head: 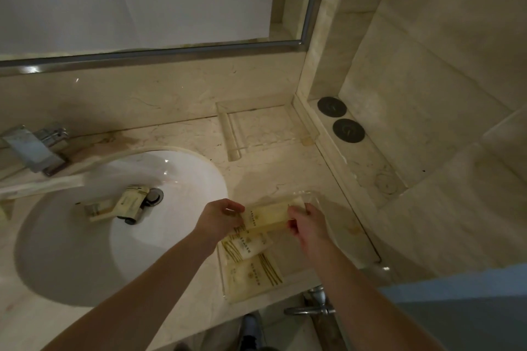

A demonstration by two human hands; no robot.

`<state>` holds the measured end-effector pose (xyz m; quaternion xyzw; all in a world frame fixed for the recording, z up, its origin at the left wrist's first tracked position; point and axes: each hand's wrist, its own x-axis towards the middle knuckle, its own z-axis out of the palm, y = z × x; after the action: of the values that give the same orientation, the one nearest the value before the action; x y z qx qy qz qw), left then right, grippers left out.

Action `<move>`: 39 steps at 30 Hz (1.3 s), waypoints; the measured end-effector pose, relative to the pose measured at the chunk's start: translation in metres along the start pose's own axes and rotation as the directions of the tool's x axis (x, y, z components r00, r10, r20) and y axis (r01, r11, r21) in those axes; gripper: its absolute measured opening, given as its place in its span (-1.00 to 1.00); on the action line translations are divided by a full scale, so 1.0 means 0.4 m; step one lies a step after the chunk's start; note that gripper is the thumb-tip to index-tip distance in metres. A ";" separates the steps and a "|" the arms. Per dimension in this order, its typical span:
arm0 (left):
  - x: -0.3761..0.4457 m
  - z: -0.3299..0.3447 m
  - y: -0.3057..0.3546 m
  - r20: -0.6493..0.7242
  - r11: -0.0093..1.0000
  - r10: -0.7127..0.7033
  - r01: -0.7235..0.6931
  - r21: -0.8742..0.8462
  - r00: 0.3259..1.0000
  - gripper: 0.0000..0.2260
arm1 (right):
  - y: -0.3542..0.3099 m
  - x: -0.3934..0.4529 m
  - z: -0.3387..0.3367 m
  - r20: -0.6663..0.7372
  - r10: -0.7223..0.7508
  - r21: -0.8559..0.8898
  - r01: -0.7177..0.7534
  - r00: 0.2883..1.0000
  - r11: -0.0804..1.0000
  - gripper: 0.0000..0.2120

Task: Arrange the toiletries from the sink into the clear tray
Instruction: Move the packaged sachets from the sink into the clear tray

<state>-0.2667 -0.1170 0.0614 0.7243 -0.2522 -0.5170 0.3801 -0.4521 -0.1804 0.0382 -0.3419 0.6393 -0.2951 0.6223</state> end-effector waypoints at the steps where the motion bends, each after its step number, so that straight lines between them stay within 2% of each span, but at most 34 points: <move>1: 0.000 0.004 -0.003 -0.048 0.990 0.044 -0.037 0.133 0.998 -0.81 | 0.002 0.002 -0.001 -0.008 0.011 0.004 -0.011 1.000 1.000 -0.94; 4: -0.004 0.012 -0.014 -0.130 0.883 0.209 -0.130 0.450 0.969 -0.80 | 0.014 0.010 -0.001 -0.031 0.041 -0.016 -0.042 0.999 0.999 -0.88; 7: -0.009 0.012 -0.023 -0.140 0.766 0.331 -0.179 0.618 0.933 -0.82 | 0.021 0.016 0.013 -0.032 0.061 -0.012 -0.062 0.998 0.998 -0.91; 10: -0.006 0.007 -0.041 -0.128 0.681 0.411 -0.211 0.701 0.903 -0.83 | 0.029 0.025 0.029 -0.057 0.067 -0.056 -0.070 0.996 0.996 -0.90; 16: 0.002 0.004 -0.071 -0.057 0.574 0.491 -0.274 0.771 0.869 -0.87 | 0.041 0.043 0.050 -0.130 0.009 -0.164 -0.031 0.991 0.986 -0.90; 18: 0.004 0.005 -0.073 -0.017 0.539 0.500 -0.296 0.788 0.866 -0.88 | 0.046 0.047 0.061 -0.189 -0.095 -0.350 0.023 0.977 0.936 -0.88; 20: 0.002 0.003 -0.073 0.043 0.502 0.486 -0.319 0.804 0.873 -0.88 | 0.045 0.042 0.068 -0.188 -0.187 -0.516 0.064 0.964 0.854 -0.77; 22: -0.004 0.001 -0.073 0.149 0.425 0.445 -0.355 0.833 0.883 -0.83 | 0.033 0.029 0.073 -0.159 -0.208 -0.584 0.078 0.965 0.808 -0.66; 24: -0.008 -0.001 -0.078 0.254 0.297 0.398 -0.386 0.873 0.881 -0.76 | 0.027 0.029 0.074 -0.149 -0.199 -0.630 0.063 0.969 0.774 -0.61; 26: -0.010 0.001 -0.088 0.304 0.199 0.357 -0.390 0.899 0.883 -0.72 | 0.026 0.029 0.074 -0.144 -0.190 -0.650 0.052 0.971 0.758 -0.57; 28: -0.007 0.004 -0.100 0.323 0.150 0.336 -0.389 0.909 0.884 -0.71 | 0.027 0.031 0.074 -0.153 -0.194 -0.645 0.051 0.969 0.763 -0.52; 35: 0.005 0.005 -0.103 0.359 0.120 0.341 -0.419 0.900 0.869 -0.67 | 0.031 0.018 0.054 -0.153 -0.219 -0.636 0.073 0.964 0.768 -0.44; 37: 0.006 0.001 -0.107 0.369 0.116 0.345 -0.430 0.895 0.863 -0.65 | 0.032 0.004 0.041 -0.149 -0.255 -0.663 0.095 0.956 0.742 -0.44; 39: 0.008 -0.005 -0.111 0.373 0.130 0.346 -0.438 0.890 0.861 -0.66 | 0.043 -0.008 0.024 -0.089 -0.271 -0.730 0.122 0.958 0.673 -0.52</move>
<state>-0.2650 -0.0927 0.0240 0.6884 -0.7061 -0.1635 -0.0281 -0.4438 -0.1671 0.0257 -0.5946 0.7189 -0.1191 0.3399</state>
